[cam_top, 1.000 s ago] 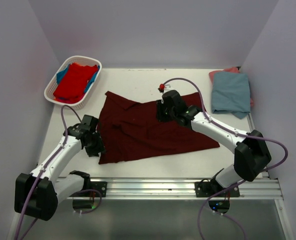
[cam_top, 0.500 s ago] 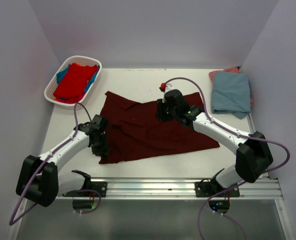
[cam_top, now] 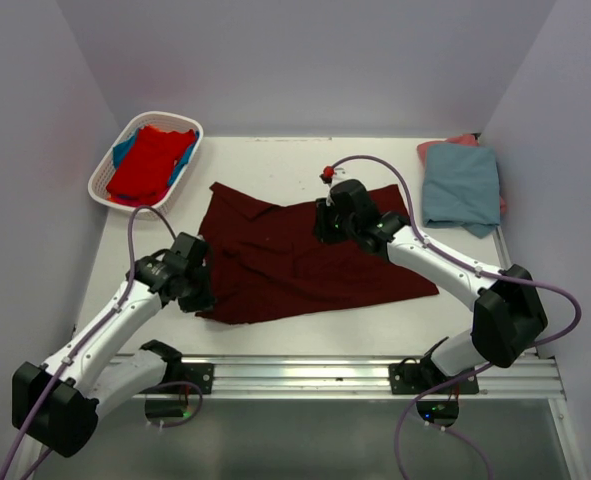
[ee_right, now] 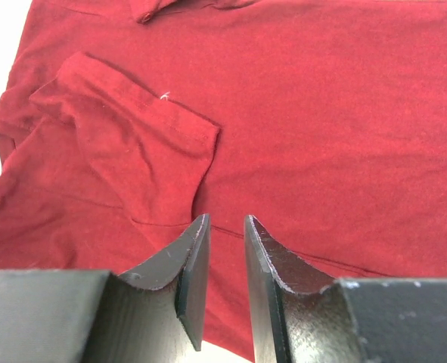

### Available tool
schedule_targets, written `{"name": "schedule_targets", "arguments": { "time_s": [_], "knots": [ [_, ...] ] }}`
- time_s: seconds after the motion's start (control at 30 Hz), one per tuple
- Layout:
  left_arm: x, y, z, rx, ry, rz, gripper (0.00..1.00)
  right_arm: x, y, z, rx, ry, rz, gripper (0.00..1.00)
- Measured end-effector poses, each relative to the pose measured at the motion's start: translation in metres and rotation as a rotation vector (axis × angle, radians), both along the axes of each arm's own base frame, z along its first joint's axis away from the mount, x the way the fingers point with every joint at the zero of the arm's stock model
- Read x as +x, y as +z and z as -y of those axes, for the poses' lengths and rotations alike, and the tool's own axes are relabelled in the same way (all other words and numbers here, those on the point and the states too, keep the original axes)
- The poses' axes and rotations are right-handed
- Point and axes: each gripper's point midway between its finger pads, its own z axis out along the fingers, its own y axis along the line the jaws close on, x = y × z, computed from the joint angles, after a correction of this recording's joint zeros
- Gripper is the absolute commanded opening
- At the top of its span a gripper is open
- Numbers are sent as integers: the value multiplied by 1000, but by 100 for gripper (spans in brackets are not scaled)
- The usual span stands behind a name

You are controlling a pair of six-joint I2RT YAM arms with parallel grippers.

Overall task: Fold and stack the t-shirts
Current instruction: Fold the flattened tshirt in 1/3 of the way

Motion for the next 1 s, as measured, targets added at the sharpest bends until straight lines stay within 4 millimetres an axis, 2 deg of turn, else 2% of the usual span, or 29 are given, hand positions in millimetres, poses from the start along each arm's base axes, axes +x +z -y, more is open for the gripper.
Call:
{"name": "schedule_targets", "arguments": {
  "time_s": [0.23,0.53,0.57,0.6,0.63,0.7,0.73,0.77,0.9,0.93,1.0],
  "knots": [
    [-28,8,-9,20,1,-50,0,0,0,0,1,2,-1,29],
    [-39,26,-11,-3,-3,-48,0,-1,-1,0,-2,2,-3,29],
    [-41,26,-10,-6,-4,-54,5,-1,-1,1,-3,1,-5,30],
    [-44,26,-10,-10,-5,-58,16,-1,-1,1,-5,1,-6,31],
    [-45,27,-10,-14,-5,-60,40,-2,-2,1,-6,1,-8,32],
    [-48,31,-11,-22,5,-61,60,-2,-3,2,-11,1,-11,35],
    [-48,36,-10,-28,14,-53,78,-3,-3,2,-14,1,-12,36],
    [-46,43,-10,-38,19,-35,82,-3,-3,3,-16,1,-14,38],
    [-32,72,-4,-100,43,95,79,-3,-5,5,-29,-5,-16,37],
    [-28,76,-3,-113,45,124,69,-2,-5,7,-33,-11,-13,36],
    [-19,72,2,-132,51,156,45,0,-6,9,-43,-23,-8,19]
  ]
}}
